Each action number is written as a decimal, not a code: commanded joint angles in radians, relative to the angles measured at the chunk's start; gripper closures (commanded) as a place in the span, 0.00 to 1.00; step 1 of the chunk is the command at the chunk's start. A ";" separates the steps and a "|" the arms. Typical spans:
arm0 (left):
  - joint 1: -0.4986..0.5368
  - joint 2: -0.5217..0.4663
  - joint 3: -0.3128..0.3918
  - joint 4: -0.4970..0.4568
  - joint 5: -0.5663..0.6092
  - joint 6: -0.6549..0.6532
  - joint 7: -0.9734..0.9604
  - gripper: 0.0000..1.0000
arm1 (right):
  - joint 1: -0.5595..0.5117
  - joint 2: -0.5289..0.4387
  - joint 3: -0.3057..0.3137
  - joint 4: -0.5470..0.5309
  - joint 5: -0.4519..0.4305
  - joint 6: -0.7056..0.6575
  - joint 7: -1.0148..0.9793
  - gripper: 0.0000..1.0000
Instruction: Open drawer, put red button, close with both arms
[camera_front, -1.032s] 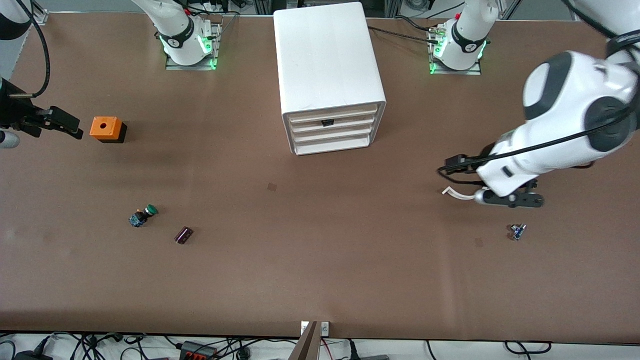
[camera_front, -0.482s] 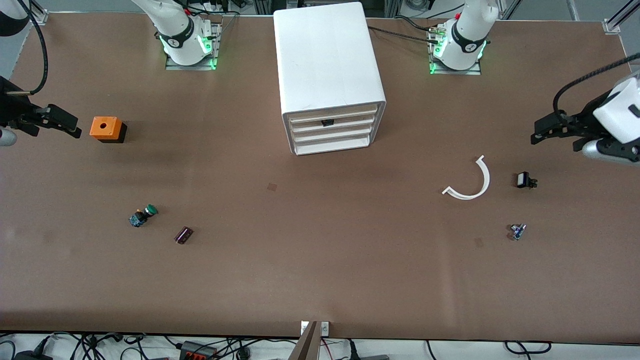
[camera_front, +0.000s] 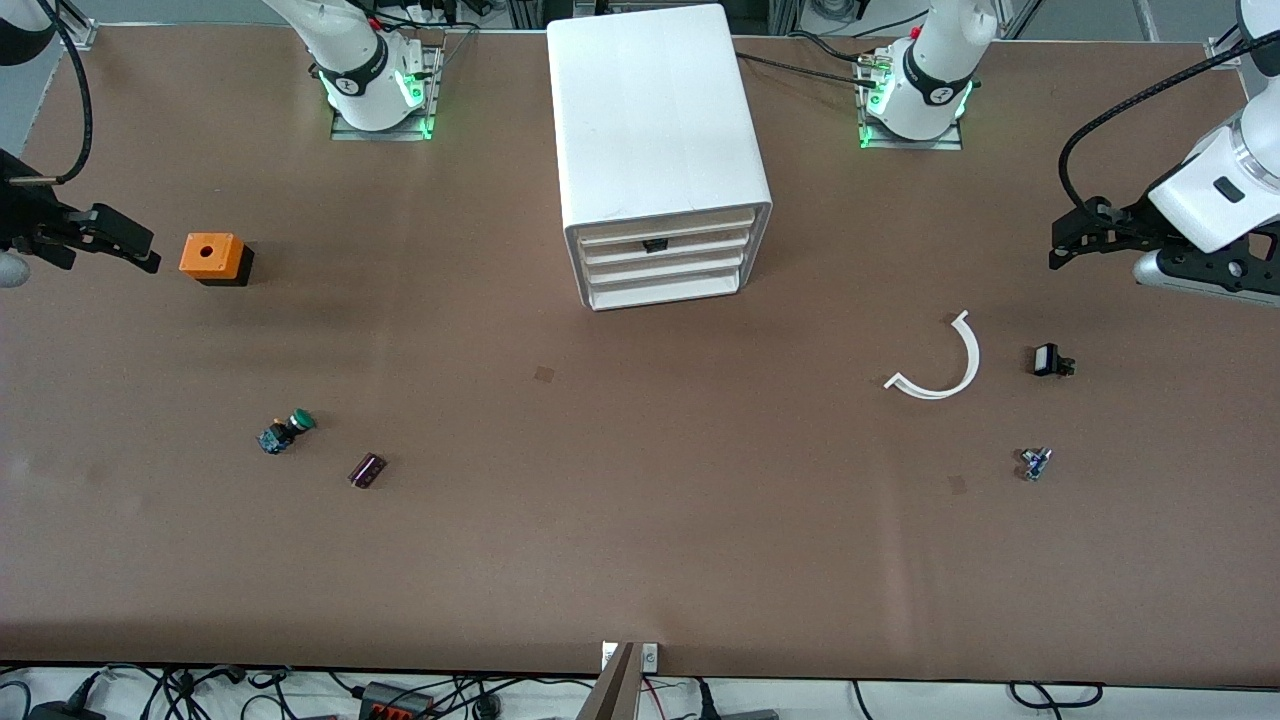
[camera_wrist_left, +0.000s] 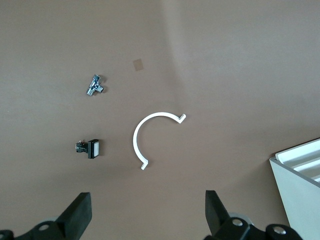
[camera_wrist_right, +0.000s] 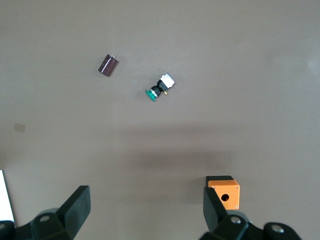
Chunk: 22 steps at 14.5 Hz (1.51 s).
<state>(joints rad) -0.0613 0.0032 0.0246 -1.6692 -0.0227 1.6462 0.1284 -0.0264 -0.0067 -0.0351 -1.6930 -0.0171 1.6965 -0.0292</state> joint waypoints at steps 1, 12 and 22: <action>-0.009 -0.008 0.009 -0.012 0.024 0.018 -0.013 0.00 | -0.007 -0.015 0.009 -0.004 -0.003 -0.014 -0.012 0.00; -0.015 -0.009 -0.003 -0.006 0.015 0.009 -0.056 0.00 | -0.007 -0.015 0.008 -0.004 -0.009 -0.008 -0.017 0.00; -0.014 -0.009 -0.002 -0.006 0.013 -0.005 -0.053 0.00 | -0.009 -0.016 0.003 -0.002 -0.009 -0.012 -0.017 0.00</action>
<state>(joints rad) -0.0710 0.0034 0.0228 -1.6709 -0.0226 1.6487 0.0856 -0.0268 -0.0076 -0.0355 -1.6930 -0.0172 1.6890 -0.0308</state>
